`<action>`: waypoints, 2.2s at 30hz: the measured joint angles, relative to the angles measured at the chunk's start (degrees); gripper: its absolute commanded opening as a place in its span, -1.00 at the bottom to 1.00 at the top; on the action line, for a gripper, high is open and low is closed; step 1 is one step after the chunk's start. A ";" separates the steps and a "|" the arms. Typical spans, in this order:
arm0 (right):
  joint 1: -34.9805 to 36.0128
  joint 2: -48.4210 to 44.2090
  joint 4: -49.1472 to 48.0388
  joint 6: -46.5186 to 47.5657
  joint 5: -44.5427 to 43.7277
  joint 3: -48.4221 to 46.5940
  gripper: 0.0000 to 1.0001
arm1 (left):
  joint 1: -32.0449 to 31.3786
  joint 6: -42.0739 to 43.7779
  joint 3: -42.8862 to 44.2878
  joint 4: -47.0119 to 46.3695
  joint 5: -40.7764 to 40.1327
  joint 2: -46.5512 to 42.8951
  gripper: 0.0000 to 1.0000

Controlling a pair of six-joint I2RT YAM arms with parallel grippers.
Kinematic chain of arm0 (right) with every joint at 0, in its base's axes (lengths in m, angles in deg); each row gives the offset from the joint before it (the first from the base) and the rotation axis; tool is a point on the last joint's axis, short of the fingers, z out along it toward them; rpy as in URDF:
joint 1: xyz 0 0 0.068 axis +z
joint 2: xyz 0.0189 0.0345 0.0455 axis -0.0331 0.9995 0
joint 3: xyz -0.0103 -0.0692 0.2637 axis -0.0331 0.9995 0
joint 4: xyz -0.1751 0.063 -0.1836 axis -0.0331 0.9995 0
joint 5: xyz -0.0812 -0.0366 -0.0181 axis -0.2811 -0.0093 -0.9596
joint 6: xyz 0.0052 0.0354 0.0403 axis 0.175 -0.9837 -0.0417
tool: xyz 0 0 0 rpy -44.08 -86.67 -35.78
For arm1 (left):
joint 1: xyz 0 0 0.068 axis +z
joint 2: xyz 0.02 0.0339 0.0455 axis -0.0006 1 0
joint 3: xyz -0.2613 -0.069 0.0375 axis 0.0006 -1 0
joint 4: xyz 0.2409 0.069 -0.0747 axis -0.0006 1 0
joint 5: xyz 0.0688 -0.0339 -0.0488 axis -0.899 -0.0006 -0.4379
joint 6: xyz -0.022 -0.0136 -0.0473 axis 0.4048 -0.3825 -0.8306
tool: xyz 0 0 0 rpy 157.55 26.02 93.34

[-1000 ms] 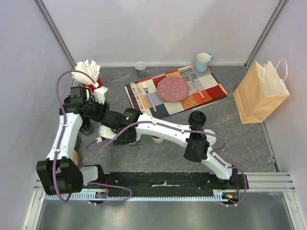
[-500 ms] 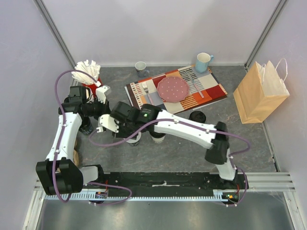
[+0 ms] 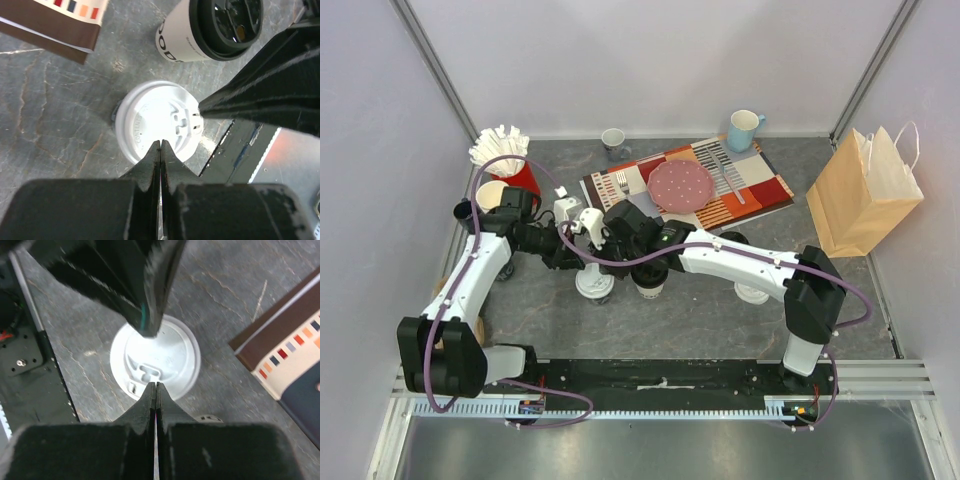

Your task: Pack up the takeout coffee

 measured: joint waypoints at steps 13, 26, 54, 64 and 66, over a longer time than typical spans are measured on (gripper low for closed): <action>0.61 1.46 -9.68 -4.85 3.02 0.83 -1.00 | -1.14 2.60 -1.84 1.29 -0.92 2.27 -0.95; 0.52 4.42 -15.76 -7.19 4.63 6.01 -1.00 | -0.83 3.41 -2.67 1.36 -1.97 3.69 -0.95; 0.44 0.79 -16.09 -7.63 6.49 10.78 -1.00 | -4.17 3.52 -2.71 2.27 -3.76 3.17 -0.95; 0.39 0.66 -11.47 -6.10 7.17 6.58 -1.00 | -3.69 3.34 -0.20 3.63 -3.43 1.11 -0.95; 0.39 0.66 -10.58 -5.68 7.04 4.13 -1.00 | -3.52 3.19 1.55 3.52 -2.91 0.66 -0.95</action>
